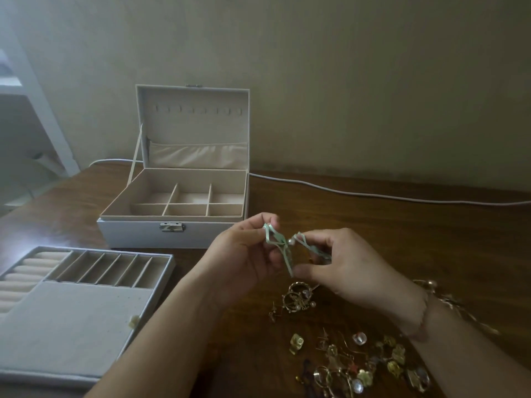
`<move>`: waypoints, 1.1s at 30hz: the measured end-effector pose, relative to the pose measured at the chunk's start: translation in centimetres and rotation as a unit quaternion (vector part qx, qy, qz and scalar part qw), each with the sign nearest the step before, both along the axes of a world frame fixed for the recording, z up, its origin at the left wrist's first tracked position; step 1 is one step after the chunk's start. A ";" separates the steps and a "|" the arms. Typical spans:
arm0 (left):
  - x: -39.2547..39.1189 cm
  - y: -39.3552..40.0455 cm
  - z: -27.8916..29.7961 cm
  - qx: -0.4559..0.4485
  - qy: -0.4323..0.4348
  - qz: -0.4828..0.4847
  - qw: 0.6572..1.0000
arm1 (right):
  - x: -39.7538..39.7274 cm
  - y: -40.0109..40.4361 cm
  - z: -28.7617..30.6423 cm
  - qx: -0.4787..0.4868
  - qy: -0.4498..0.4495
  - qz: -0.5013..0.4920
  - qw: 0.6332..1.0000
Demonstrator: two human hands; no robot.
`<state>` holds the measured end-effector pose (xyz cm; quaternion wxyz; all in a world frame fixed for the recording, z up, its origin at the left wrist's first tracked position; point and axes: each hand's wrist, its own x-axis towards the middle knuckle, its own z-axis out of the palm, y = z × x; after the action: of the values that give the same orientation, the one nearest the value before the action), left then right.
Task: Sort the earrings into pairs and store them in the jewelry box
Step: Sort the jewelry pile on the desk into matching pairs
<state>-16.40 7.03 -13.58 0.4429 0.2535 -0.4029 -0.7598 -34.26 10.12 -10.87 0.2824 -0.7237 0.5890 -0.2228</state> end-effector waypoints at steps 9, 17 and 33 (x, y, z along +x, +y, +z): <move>-0.2 0.2 -0.2 0.010 0.150 -0.069 0.986 | -2.0 -0.3 0.3 0.145 -0.193 0.119 0.963; -0.7 0.3 -0.4 0.038 0.092 -0.069 0.993 | -1.9 -0.5 0.2 0.114 -0.358 0.061 0.925; -1.1 0.4 -0.1 -0.028 -0.110 0.066 0.991 | -2.9 0.0 0.3 -0.007 -0.205 -0.083 0.975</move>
<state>-17.54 7.44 -13.67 0.4523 0.3489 -0.4525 -0.6848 -37.19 10.14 -10.56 0.3726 -0.6130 0.5755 -0.3927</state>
